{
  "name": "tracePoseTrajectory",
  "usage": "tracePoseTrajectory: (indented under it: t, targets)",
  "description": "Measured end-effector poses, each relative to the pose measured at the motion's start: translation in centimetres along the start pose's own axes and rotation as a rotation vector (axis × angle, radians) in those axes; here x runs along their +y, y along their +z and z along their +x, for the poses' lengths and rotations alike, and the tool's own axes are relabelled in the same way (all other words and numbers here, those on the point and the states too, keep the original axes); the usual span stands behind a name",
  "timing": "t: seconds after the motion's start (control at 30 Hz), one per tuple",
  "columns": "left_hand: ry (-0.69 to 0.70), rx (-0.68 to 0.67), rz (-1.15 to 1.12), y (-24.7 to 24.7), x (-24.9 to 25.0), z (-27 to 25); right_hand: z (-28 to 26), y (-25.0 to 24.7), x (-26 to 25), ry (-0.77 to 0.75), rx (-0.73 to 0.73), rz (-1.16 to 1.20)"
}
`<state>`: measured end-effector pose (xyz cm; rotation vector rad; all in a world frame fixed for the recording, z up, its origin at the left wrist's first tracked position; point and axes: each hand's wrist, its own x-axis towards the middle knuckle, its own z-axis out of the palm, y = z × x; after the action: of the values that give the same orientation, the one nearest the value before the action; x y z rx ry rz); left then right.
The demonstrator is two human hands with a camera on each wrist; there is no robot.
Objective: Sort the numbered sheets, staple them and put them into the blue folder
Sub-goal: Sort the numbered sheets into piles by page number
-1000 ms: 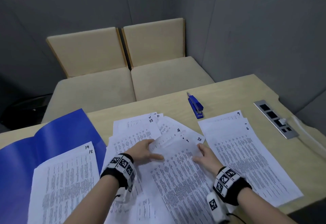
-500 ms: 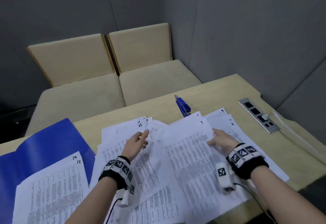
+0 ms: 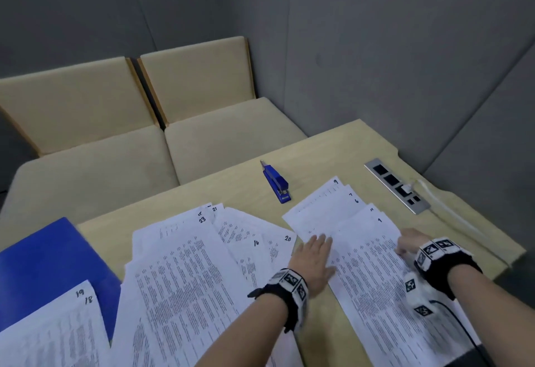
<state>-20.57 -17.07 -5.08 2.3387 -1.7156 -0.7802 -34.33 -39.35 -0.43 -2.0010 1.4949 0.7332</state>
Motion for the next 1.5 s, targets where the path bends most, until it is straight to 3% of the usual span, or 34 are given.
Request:
tracePoseTrajectory:
  t: [0.07, 0.23, 0.47, 0.57, 0.7, 0.77, 0.83, 0.93, 1.0, 1.1, 1.17, 1.23, 1.37, 1.5]
  targets:
    - [-0.038, -0.056, 0.052, 0.7, 0.1, 1.4, 0.4, -0.2, -0.1, -0.005, 0.003, -0.005]
    - [0.000, -0.050, 0.225, 0.8, -2.1, 2.1, 1.6, -1.0, -0.6, -0.020, 0.024, -0.002]
    - [0.005, -0.054, 0.235, 0.7, -3.3, 2.4, 3.4, 0.9, -2.0, 0.041, 0.143, -0.102]
    - [0.000, 0.020, 0.196, 0.2, -3.1, 1.7, 2.8, 2.8, -2.1, 0.088, 0.266, -0.073]
    - [-0.102, 0.225, 0.085, -1.6, -6.2, -1.1, 0.6, 3.7, -4.6, 0.156, 0.400, -0.198]
    - [-0.174, 0.439, 0.062, -2.9, -9.5, -2.8, -0.7, 4.4, -7.6, 0.010, 0.479, -0.140]
    - [-0.295, 0.559, 0.044, -4.2, -12.8, -5.4, -2.2, 6.3, -11.3, -0.282, 0.546, -0.001]
    - [-0.552, 0.502, 0.040, -5.7, -17.3, -9.1, -5.5, 10.9, -16.5, -0.673, 0.417, 0.215]
    - [-0.685, 0.499, 0.053, -6.0, -20.0, -11.4, -7.4, 14.1, -19.0, -0.786, 0.270, 0.272]
    - [-0.783, 0.307, 0.037, -6.4, -22.7, -13.6, -8.5, 17.9, -21.0, -0.852, 0.123, 0.176]
    - [-0.778, 0.256, 0.021, -6.4, -23.7, -14.3, -8.5, 19.0, -21.4, -0.855, 0.112, 0.039]
    - [-0.732, 0.330, 0.030, -6.1, -24.2, -14.8, -8.3, 19.2, -21.6, -0.830, 0.120, -0.008]
    - [-0.517, 0.643, 0.069, -5.3, -23.6, -16.1, -7.7, 18.7, -22.0, -0.776, 0.072, 0.145]
    - [-0.301, 0.641, 0.127, -3.8, -22.4, -17.3, -7.1, 18.1, -22.2, -0.689, -0.012, 0.297]
